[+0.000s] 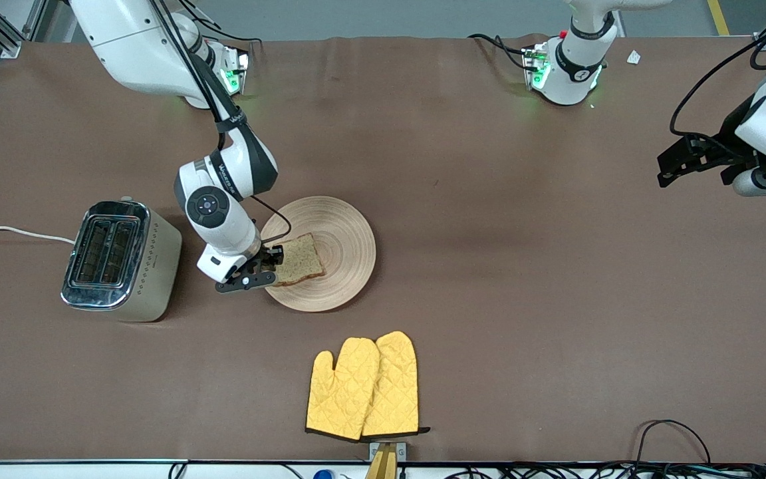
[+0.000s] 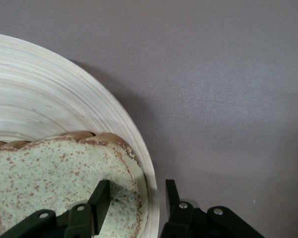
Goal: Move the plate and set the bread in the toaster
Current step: 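Lower the right gripper and grasp the bread slice on the plate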
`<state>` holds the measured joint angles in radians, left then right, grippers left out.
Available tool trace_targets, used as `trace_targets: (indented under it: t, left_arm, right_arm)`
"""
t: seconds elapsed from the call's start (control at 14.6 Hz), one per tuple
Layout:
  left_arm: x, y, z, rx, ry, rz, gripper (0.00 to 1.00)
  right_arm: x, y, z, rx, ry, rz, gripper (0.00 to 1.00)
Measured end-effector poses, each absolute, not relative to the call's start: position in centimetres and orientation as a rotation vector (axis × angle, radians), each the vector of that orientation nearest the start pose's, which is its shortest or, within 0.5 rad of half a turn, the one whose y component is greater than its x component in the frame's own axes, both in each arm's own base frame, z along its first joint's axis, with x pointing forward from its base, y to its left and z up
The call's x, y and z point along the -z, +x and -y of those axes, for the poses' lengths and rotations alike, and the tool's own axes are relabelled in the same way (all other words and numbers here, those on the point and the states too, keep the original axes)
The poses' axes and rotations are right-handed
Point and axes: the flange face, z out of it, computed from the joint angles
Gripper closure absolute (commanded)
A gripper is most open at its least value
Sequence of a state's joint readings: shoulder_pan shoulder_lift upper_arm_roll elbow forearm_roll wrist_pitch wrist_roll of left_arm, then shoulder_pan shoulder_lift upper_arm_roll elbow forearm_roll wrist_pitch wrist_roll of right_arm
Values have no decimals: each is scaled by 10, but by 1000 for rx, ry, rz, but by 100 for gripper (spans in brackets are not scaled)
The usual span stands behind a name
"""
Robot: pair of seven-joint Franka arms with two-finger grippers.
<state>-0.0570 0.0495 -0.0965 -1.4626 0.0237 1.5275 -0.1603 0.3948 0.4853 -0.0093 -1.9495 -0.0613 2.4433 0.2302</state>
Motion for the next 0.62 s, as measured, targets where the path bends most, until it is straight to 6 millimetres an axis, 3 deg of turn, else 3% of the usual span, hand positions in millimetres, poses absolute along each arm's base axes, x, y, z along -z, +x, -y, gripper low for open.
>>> trace_targets:
  t: [0.62]
  left_arm:
    - [-651, 557, 82, 49, -3126, 12, 0]
  right_arm:
    - [-227, 574, -234, 26, -3165, 327, 63]
